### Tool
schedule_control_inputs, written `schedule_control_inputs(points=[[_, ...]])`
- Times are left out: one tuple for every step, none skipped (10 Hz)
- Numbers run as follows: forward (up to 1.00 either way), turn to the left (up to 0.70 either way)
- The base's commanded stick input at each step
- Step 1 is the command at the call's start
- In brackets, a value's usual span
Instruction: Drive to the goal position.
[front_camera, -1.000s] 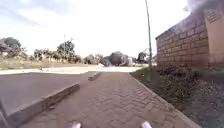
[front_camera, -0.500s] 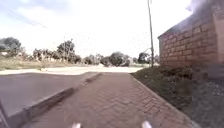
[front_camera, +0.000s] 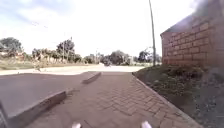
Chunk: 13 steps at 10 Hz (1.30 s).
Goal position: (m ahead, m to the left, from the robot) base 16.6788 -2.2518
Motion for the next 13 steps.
schedule_control_inputs(points=[[0.69,0.00],[0.69,0.00],[0.69,0.00],[0.69,0.00],[0.69,0.00],[0.69,0.00],[0.69,0.00],[0.69,0.00],[0.69,0.00],[0.69,0.00],[0.69,0.00],[0.69,0.00],[0.69,0.00]])
